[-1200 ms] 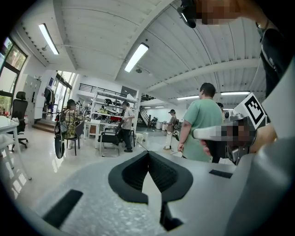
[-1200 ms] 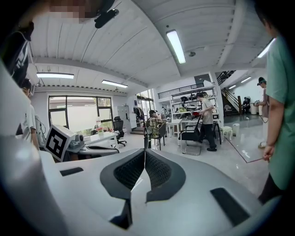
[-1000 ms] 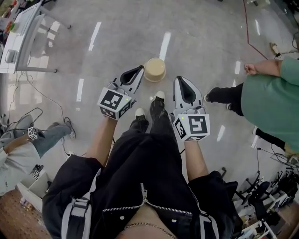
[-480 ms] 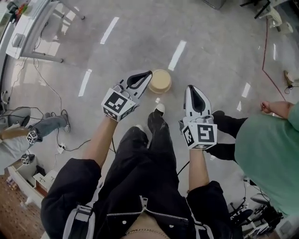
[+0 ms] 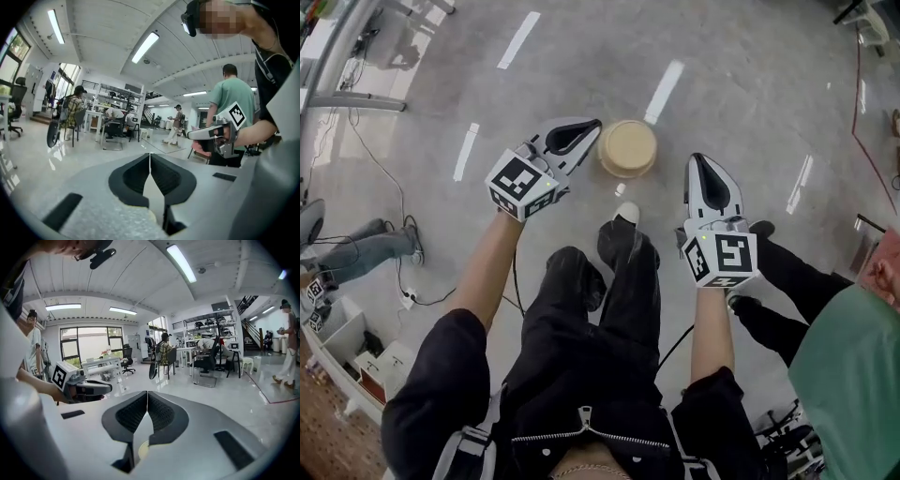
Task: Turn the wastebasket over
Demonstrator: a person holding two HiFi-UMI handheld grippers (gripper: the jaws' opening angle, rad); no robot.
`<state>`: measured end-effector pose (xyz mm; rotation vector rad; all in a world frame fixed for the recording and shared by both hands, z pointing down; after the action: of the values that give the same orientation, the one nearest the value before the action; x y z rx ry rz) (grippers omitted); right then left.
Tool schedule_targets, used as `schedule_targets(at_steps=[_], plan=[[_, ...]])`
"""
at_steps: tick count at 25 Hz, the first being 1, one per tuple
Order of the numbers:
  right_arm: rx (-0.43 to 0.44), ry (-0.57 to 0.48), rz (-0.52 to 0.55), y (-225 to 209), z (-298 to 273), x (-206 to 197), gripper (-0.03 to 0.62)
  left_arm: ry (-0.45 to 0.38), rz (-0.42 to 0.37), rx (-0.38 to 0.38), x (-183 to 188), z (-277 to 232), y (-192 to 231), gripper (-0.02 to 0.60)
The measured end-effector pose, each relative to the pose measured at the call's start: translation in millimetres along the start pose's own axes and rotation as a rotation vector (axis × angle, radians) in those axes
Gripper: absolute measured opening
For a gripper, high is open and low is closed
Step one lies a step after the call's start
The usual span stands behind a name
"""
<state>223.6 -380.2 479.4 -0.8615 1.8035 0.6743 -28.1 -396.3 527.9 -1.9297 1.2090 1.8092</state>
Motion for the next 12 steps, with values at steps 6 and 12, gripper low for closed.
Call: schedule_targets(at_steps=[6, 12], plan=[[0.024, 0.047, 0.069, 16, -62, -114, 0.011, 0.000, 0.024, -0.022, -115, -19, 56, 0.006], [0.001, 0.047, 0.133, 8, -109, -211, 0.012, 0.046, 0.024, -0.064, -216, -60, 99, 0.092]])
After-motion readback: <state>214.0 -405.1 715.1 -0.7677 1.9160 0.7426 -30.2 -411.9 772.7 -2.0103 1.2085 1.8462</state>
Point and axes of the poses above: the fingertips, and each gripper's own axes: z backward along the fingers, y to its left, x out of its top, the point moved 8 cm from there along z, backward along the fingers, and after that the axes turned 11 degrees about z, right-handed, at the moved point
